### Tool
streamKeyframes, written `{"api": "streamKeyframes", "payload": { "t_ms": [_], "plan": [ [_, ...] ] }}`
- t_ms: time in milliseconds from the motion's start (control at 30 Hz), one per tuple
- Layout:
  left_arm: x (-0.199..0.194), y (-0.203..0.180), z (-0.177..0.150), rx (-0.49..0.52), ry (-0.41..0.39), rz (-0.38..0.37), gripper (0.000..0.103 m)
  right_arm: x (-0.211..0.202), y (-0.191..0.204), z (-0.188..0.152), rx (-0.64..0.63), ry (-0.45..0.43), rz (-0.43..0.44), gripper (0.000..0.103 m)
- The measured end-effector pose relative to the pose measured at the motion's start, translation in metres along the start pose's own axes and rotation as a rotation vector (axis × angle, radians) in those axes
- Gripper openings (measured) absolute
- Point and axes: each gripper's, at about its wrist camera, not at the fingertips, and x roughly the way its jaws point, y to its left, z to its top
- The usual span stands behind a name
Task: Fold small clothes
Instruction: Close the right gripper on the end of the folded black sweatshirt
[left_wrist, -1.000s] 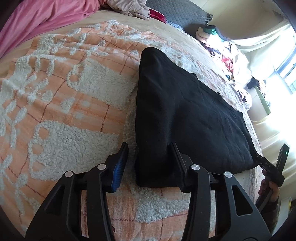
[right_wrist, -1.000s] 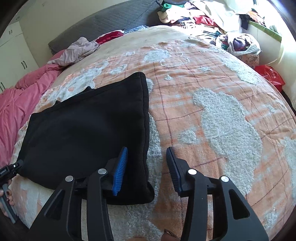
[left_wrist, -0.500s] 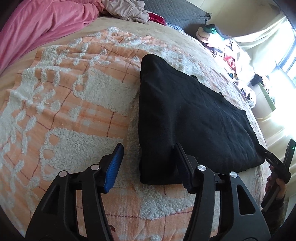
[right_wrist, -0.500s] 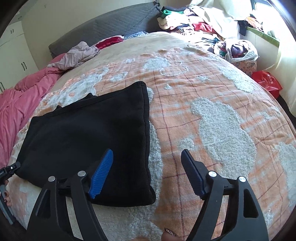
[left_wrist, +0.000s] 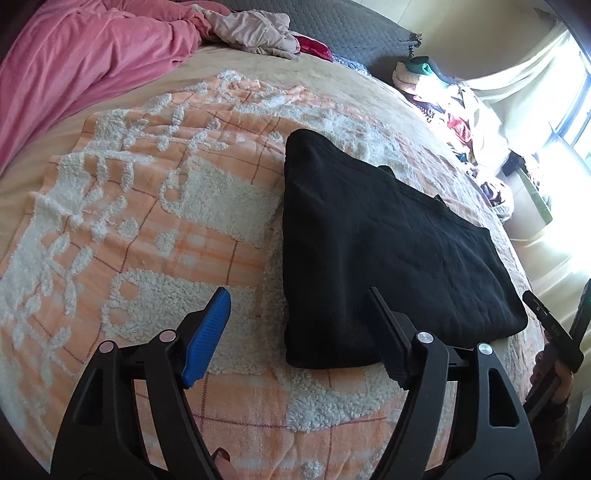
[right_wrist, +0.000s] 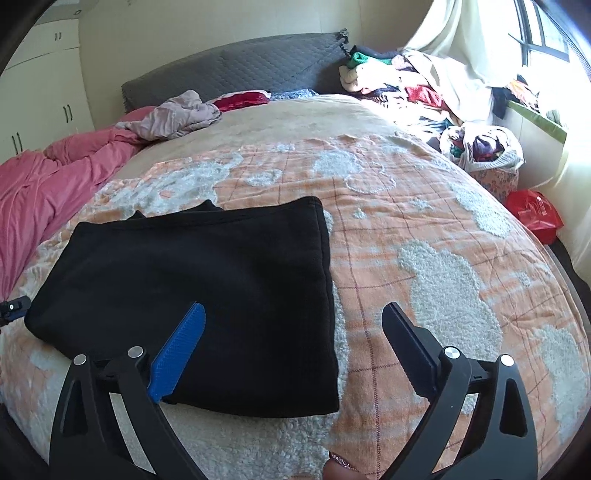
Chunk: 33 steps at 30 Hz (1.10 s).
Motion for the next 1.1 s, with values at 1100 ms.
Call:
{"api": "streamKeyframes", "payload": {
  "t_ms": [1100],
  "plan": [
    [0.007, 0.043, 0.03, -0.091, -0.028, 0.168, 0.093, 0.03, 0.3, -0.06, -0.694, 0.036, 0.227, 0.098]
  ]
}}
